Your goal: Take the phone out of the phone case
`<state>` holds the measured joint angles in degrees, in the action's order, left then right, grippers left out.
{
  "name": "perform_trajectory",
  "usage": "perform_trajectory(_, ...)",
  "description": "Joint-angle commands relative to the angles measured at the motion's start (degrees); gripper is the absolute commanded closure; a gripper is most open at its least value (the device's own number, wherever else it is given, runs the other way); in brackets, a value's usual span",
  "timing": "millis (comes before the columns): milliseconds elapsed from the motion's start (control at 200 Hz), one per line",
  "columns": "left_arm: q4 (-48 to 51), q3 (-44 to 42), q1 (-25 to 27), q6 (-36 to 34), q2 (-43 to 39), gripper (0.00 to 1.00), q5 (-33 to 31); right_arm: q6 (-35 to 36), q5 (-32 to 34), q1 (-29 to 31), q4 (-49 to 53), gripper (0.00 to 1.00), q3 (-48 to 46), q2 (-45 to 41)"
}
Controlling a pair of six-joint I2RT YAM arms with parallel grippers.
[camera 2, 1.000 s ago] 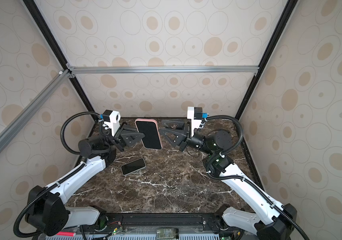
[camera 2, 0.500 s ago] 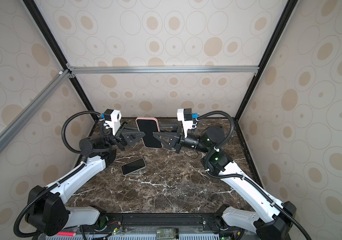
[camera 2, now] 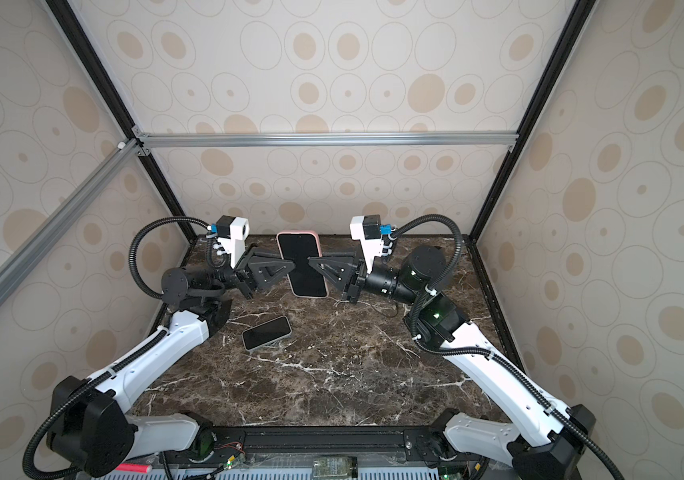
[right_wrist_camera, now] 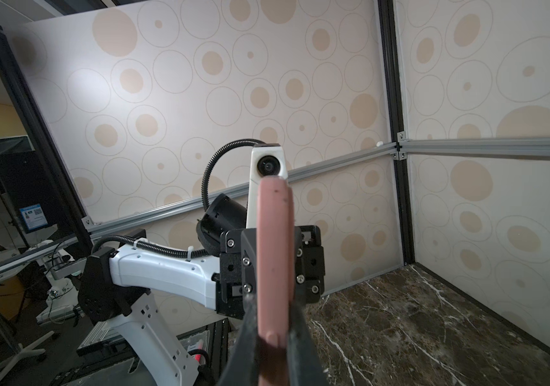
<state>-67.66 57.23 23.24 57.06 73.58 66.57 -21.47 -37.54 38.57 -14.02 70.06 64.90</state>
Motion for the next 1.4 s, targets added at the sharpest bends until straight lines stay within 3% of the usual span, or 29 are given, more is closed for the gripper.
perform_trajectory(0,7.5,1.0,0.2,-9.5,-2.9,0.70,1.5,2.1,1.2,0.4,6.5,1.00,3.6,-2.0)
perform_trajectory(100,9.2,0.8,0.2,-11.1,-3.3,0.62,2.1,2.8,1.0,0.3,9.1,1.00,5.3,-2.0)
perform_trajectory(250,4.6,0.4,0.4,-7.7,-2.5,0.54,4.4,2.6,-0.3,0.3,9.7,1.00,6.8,-1.4)
perform_trajectory(515,-3.3,-0.7,1.1,-1.3,-0.9,0.53,8.4,0.3,-1.2,0.3,6.9,1.00,6.6,-1.1)
perform_trajectory(880,-4.6,-0.9,2.0,-0.1,0.1,0.76,8.3,0.6,-3.5,0.3,6.8,1.00,6.3,-0.6)
perform_trajectory(1040,-8.6,-1.1,2.0,2.9,0.7,0.98,7.8,1.6,-3.0,0.3,7.1,1.00,5.9,-0.7)
perform_trajectory(1210,-12.3,-1.3,2.1,5.5,1.5,1.00,6.9,-0.7,-0.3,0.3,2.4,0.65,3.6,-1.4)
perform_trajectory(1395,-13.6,-1.0,2.2,6.5,2.7,1.00,6.6,-9.6,2.5,0.3,-11.7,0.59,-1.4,-0.8)
